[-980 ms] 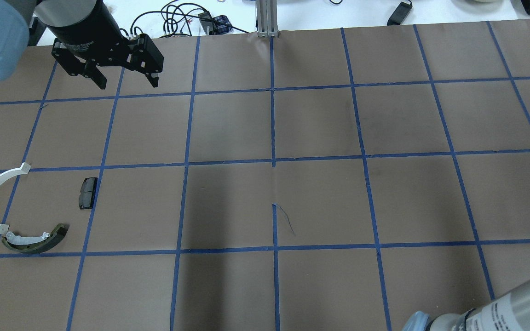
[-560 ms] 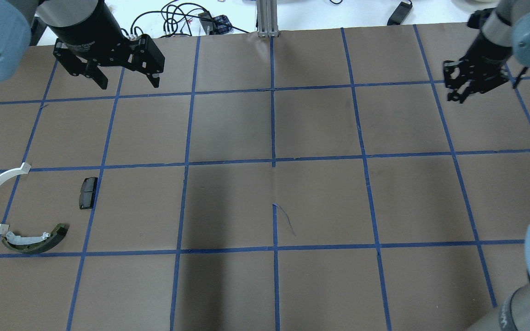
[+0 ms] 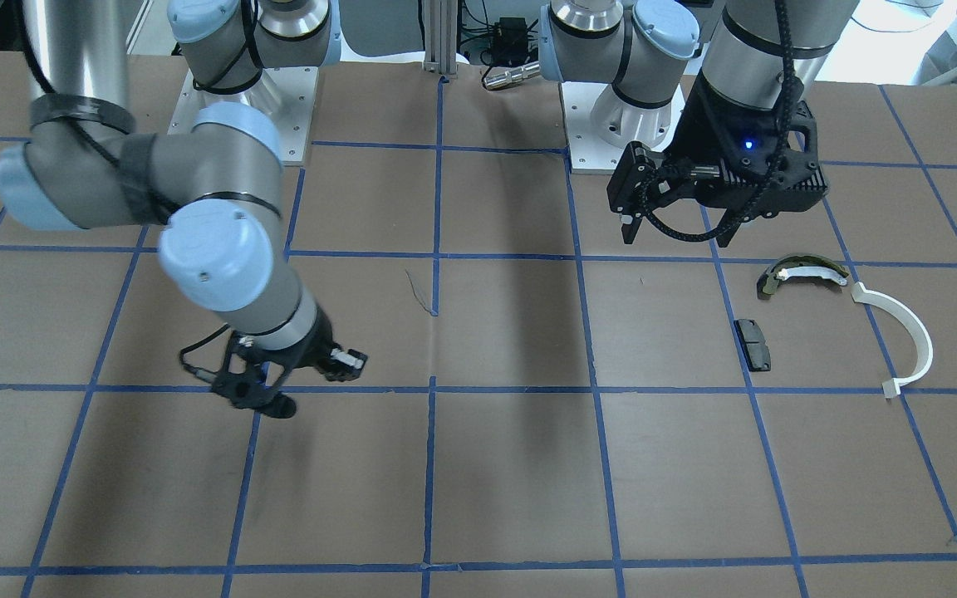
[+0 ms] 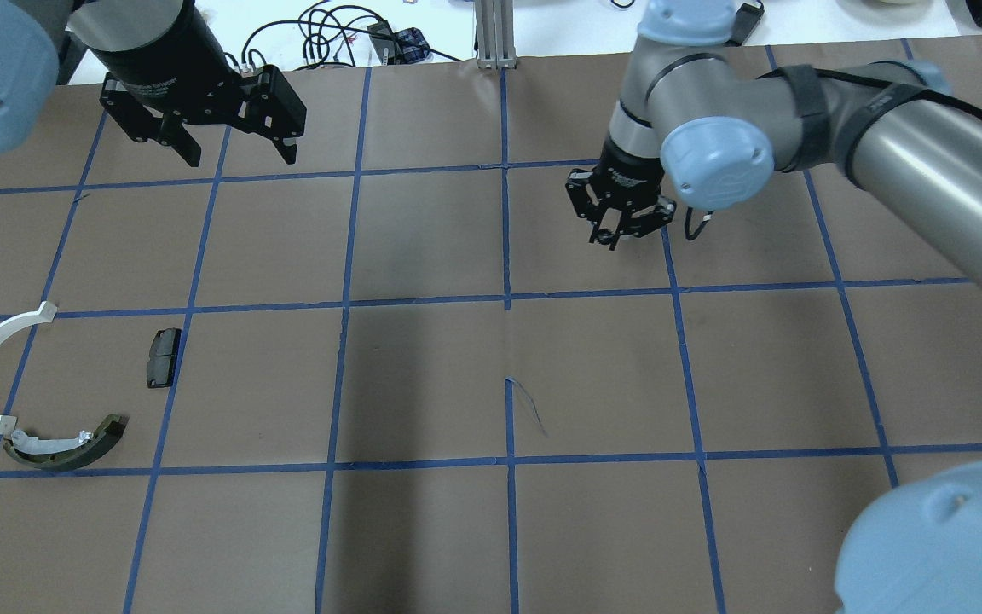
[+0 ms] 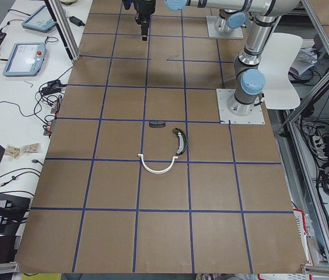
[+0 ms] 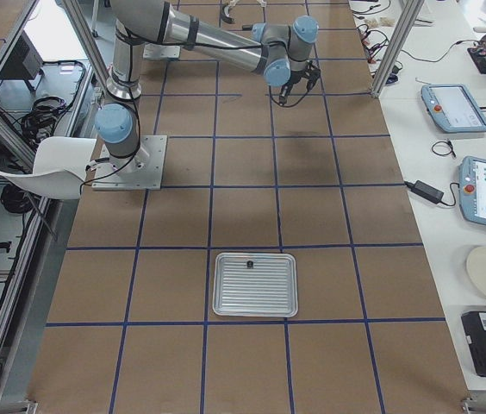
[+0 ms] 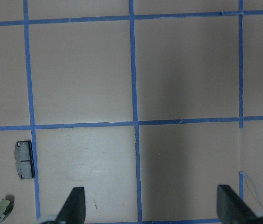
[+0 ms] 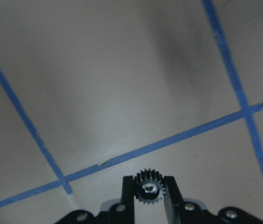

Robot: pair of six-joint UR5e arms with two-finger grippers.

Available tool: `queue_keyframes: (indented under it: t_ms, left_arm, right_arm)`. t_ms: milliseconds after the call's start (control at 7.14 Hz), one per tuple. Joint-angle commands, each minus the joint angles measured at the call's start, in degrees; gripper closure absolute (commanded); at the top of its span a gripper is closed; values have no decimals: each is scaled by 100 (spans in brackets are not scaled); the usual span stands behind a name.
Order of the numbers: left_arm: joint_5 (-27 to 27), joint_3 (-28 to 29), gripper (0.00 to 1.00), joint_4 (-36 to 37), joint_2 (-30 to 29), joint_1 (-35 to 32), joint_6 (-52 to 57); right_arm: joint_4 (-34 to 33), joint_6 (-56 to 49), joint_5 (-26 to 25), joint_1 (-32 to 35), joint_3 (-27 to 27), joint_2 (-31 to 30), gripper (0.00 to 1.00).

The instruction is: Place bearing gear from tray to pile

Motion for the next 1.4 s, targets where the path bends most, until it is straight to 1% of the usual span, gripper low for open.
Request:
queue_keyframes:
  t_ms: [0, 140, 280, 420, 560, 700, 840, 980, 1120, 1260]
  left_arm:
    - [44, -2, 0, 0, -13, -8, -6]
    - [27, -11, 0, 0, -5, -8, -6]
    - [27, -11, 0, 0, -13, -8, -6]
    - [18, -11, 0, 0, -22, -8, 2]
    - [9, -63, 0, -9, -22, -8, -6]
    - [35, -195, 0, 9, -22, -16, -6]
    - [27, -283, 0, 18, -14, -16, 2]
    - [27, -284, 0, 26, -14, -16, 2]
    - [18, -292, 0, 18, -14, -25, -15]
    - [0, -327, 0, 9, -31, -60, -59]
  right_arm:
    - [-405, 640, 275, 793, 294, 182, 100]
    - [-738, 815, 362, 952, 513, 288, 100]
    - [-1203, 1051, 624, 1189, 672, 454, 100]
    - [-1538, 1419, 662, 1400, 708, 621, 100]
    - [-1550, 1553, 653, 1524, 735, 684, 85]
    - [-1550, 1520, 575, 1560, 805, 667, 15]
    - [-1585, 1467, 565, 1525, 771, 632, 0]
    - [-1568, 1336, 444, 1325, 762, 475, 0]
    - [-1385, 909, 59, 975, 822, 143, 0]
    - [-852, 452, 38, 467, 832, -217, 0]
